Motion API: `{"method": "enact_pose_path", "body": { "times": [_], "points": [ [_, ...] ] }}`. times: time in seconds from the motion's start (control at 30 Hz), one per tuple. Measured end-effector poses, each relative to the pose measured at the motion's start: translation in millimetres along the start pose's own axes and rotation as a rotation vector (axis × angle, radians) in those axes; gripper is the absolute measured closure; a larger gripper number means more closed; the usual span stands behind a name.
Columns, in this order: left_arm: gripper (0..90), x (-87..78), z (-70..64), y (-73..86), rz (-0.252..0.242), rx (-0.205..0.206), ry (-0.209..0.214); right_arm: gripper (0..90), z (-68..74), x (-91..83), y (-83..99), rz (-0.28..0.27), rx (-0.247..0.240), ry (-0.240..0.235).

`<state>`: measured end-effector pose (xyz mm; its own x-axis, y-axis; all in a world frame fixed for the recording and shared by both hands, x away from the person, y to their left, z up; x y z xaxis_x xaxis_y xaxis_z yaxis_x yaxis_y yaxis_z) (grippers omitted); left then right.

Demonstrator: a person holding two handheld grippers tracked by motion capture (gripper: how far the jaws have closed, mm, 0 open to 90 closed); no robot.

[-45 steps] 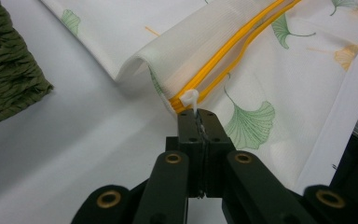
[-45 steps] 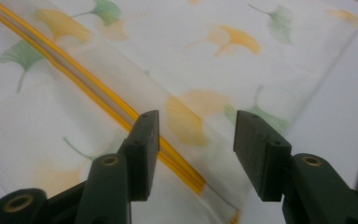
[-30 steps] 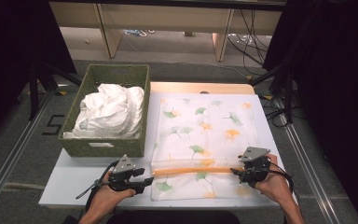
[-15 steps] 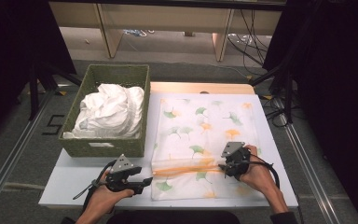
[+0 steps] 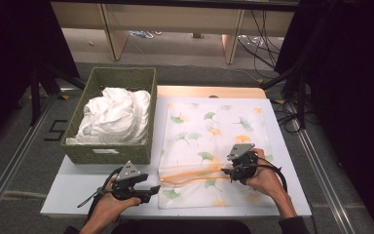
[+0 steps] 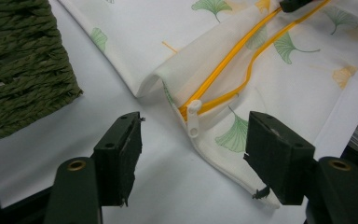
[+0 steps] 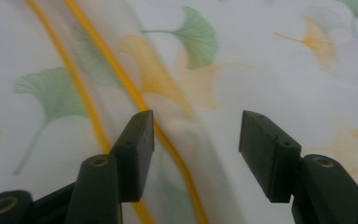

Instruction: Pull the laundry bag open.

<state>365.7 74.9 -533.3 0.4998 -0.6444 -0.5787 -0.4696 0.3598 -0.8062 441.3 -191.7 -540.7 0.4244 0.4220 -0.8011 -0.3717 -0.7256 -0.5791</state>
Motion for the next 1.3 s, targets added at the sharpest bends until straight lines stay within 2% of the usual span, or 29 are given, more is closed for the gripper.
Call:
{"method": "enact_pose_path", "body": {
  "times": [0.03, 0.07, 0.1, 0.17, 0.2, 0.23, 0.27, 0.3, 0.33, 0.4, 0.43, 0.5, 0.57, 0.63, 0.67, 0.7, 0.77, 0.8, 0.83, 0.87, 0.93, 1.0, 1.1, 1.13, 1.17, 1.2, 1.23, 1.3],
  "points": [
    [35.4, 0.3, -1.2, 0.5, 0.003, -0.017, 0.0, 44.2, 3.3, 1.4, -0.5, 0.0, -0.001, -0.019],
    [35.4, -0.8, 0.3, 2.2, 0.021, 0.015, 0.002, 43.2, 7.4, 3.4, 0.5, 0.012, 0.012, -0.038],
    [35.4, 0.0, -0.2, 1.7, 0.016, 0.022, 0.007, 42.2, 9.9, 6.2, 1.4, 0.021, 0.019, -0.042],
    [35.4, 1.2, -1.1, 0.2, 0.003, 0.007, 0.002, 39.1, 7.0, 12.3, 4.4, 0.048, 0.026, -0.04],
    [35.4, -0.2, 0.9, 2.4, 0.027, 0.028, 0.004, 39.0, 6.4, 13.8, 3.4, 0.033, 0.059, -0.053],
    [35.4, 0.9, -0.3, 1.3, 0.013, 0.01, 0.003, 39.2, 3.0, 14.5, 3.3, 0.031, 0.073, -0.072],
    [35.4, 0.0, 0.6, 2.8, 0.027, 0.024, 0.004, 44.3, 1.5, 15.1, 3.4, 0.027, 0.102, -0.085],
    [35.4, 0.9, -0.4, 1.5, 0.014, 0.011, 0.004, 56.4, 1.3, 14.7, 3.5, 0.023, 0.134, -0.1],
    [35.3, 0.8, -0.2, 1.4, 0.016, 0.013, 0.005, 60.7, 2.4, 14.5, 2.7, 0.014, 0.113, -0.148],
    [35.1, 0.5, 1.0, 1.7, 0.022, 0.026, 0.005, 67.0, 5.1, 12.6, 4.2, 0.036, 0.124, -0.174],
    [34.8, 1.6, 0.0, 0.9, 0.012, 0.013, 0.005, 70.7, 6.2, 12.2, 4.0, 0.04, 0.131, -0.181],
    [34.6, 1.5, 0.2, 2.1, 0.023, 0.024, 0.009, 83.2, 4.8, 12.0, 1.4, 0.02, 0.12, -0.159],
    [34.6, 1.3, 0.1, 1.2, 0.021, 0.025, 0.007, 87.5, 4.0, 11.1, 0.0, 0.014, 0.105, -0.15],
    [34.6, 1.5, 0.0, 1.0, 0.018, 0.022, 0.008, 88.2, 2.3, 9.9, -2.5, 0.005, 0.083, -0.136],
    [34.6, 2.5, -1.5, 0.2, 0.008, 0.008, 0.012, 88.3, 1.6, 8.8, -4.0, 0.0, 0.08, -0.126],
    [34.6, 1.8, -0.8, 1.3, 0.022, 0.014, 0.008, 88.3, 1.0, 7.5, -5.9, -0.008, 0.078, -0.119],
    [34.6, 1.8, -0.8, 0.6, 0.019, 0.016, 0.007, 88.3, 1.2, 4.2, -9.7, -0.02, 0.08, -0.105],
    [34.6, 2.0, -2.2, 0.9, 0.019, -0.003, 0.005, 88.3, 1.2, 3.5, -11.0, -0.024, 0.081, -0.097],
    [34.6, 1.5, -2.5, 1.5, 0.026, 0.002, 0.011, 88.2, 0.0, 2.3, -12.3, -0.029, 0.082, -0.085],
    [34.7, 1.7, -1.7, 1.1, 0.021, 0.012, -0.009, 88.2, 0.0, 1.7, -13.7, -0.035, 0.072, -0.086],
    [34.7, 0.5, -2.2, 0.6, 0.029, 0.046, 0.005, 88.2, 0.7, 0.5, -14.3, -0.032, 0.065, -0.078],
    [34.6, 1.4, -6.2, 0.7, 0.03, 0.025, 0.02, 88.3, -0.2, -0.4, -16.6, -0.044, 0.062, -0.069],
    [34.6, 2.7, -6.4, 1.9, 0.038, 0.044, 0.016, 88.6, -1.0, -4.7, -18.8, -0.054, 0.054, -0.056],
    [34.6, 3.3, -8.9, 0.3, 0.025, 0.026, 0.017, 88.6, 0.7, -5.7, -19.9, -0.056, 0.046, -0.077],
    [34.6, 2.5, -8.6, 1.0, 0.037, 0.052, 0.028, 88.5, 1.0, -6.6, -20.2, -0.055, 0.051, -0.077],
    [34.7, 2.3, -9.8, 1.4, 0.044, 0.045, 0.03, 88.5, 0.3, -8.0, -20.6, -0.059, 0.057, -0.067],
    [34.7, 3.6, -11.7, -0.3, 0.024, 0.03, 0.03, 88.4, 0.0, -8.6, -20.8, -0.061, 0.05, -0.067],
    [34.6, 2.1, -10.0, 1.1, 0.045, 0.053, 0.031, 88.5, 1.2, -8.2, -20.7, -0.057, 0.048, -0.073]
  ]
}}
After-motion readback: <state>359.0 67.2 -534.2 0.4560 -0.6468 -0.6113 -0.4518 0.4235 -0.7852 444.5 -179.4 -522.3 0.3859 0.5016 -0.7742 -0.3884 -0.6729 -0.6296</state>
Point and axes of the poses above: each handheld gripper's, and its own axes: x roughly forward along the jaws, y roughly out of its underside, z roughly to its left, the point moved 10 cm from there along x, roughly forward along the jaws, and after that the axes turned 6 degrees about x, right-handed, at the moved point
